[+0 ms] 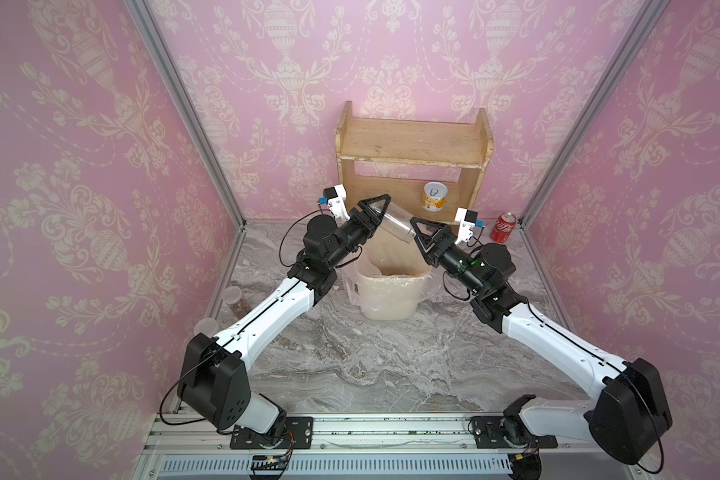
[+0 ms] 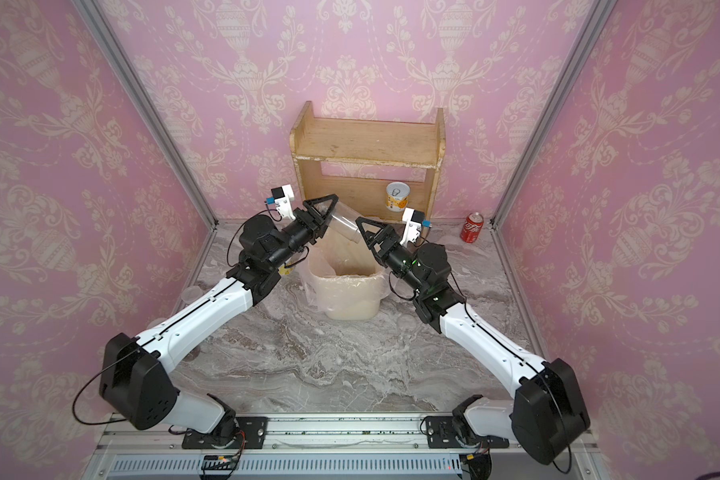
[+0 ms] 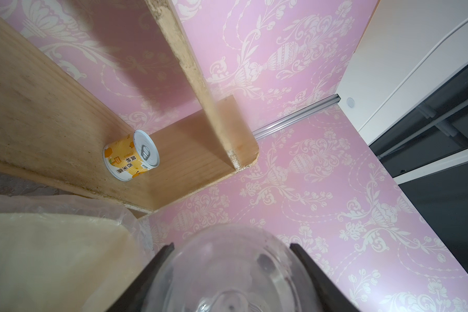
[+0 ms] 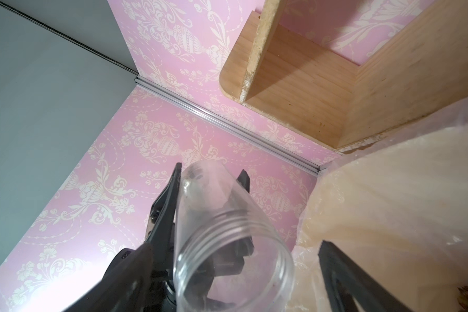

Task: Empty the moldy dried flower tea in the jars
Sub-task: Pour the moldy dried flower tea into the trash bin.

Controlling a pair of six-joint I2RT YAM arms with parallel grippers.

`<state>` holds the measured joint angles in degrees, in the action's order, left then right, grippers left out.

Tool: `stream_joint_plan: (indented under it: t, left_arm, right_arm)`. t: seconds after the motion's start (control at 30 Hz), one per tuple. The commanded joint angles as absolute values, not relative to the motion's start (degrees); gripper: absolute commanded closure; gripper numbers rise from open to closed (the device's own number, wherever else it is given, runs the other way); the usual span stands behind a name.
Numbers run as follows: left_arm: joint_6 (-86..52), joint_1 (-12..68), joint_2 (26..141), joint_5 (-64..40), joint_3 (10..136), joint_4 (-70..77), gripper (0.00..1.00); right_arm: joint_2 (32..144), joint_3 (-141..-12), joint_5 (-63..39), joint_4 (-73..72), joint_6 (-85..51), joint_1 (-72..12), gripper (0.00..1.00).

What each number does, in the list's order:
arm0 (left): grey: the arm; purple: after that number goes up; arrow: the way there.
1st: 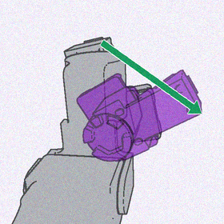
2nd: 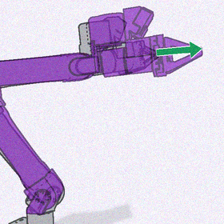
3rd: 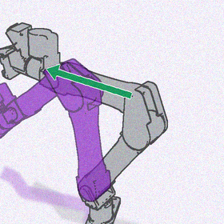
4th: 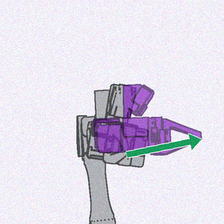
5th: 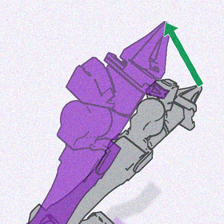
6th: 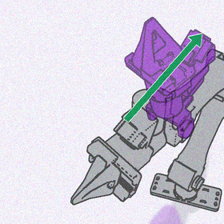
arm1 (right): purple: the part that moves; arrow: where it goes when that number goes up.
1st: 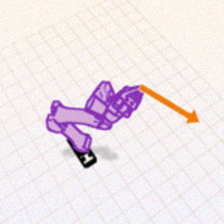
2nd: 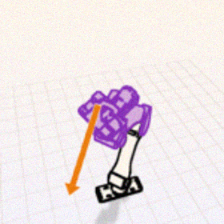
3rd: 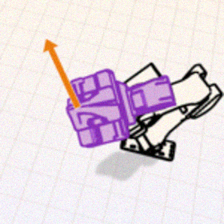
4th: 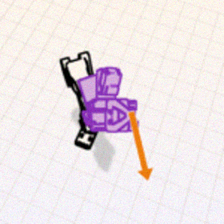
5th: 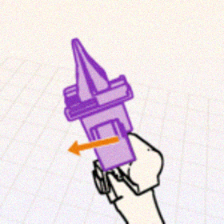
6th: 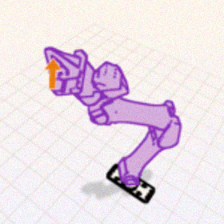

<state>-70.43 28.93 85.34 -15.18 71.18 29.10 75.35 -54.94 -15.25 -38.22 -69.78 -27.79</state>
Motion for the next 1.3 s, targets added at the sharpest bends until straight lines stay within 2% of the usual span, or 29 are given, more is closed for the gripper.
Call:
stream_joint_plan:
  t: [0.0, 0.4, 1.27]
  left_arm:
    - [-71.2, 28.4, 86.0, -16.5, 71.3, 30.8, 0.8]
    - [-72.5, 28.5, 85.7, -16.7, 71.0, 30.9, 0.79]
    - [-73.6, 28.4, 85.0, -17.3, 70.6, 30.5, 0.78]
  right_arm:
    - [78.0, -57.3, -18.1, -44.0, -72.9, -28.1, 0.06]
    - [82.4, -60.5, -21.8, -47.5, -75.7, -28.4, 0.19]
    - [86.4, -63.1, -23.4, -50.8, -78.7, -28.8, 0.38]
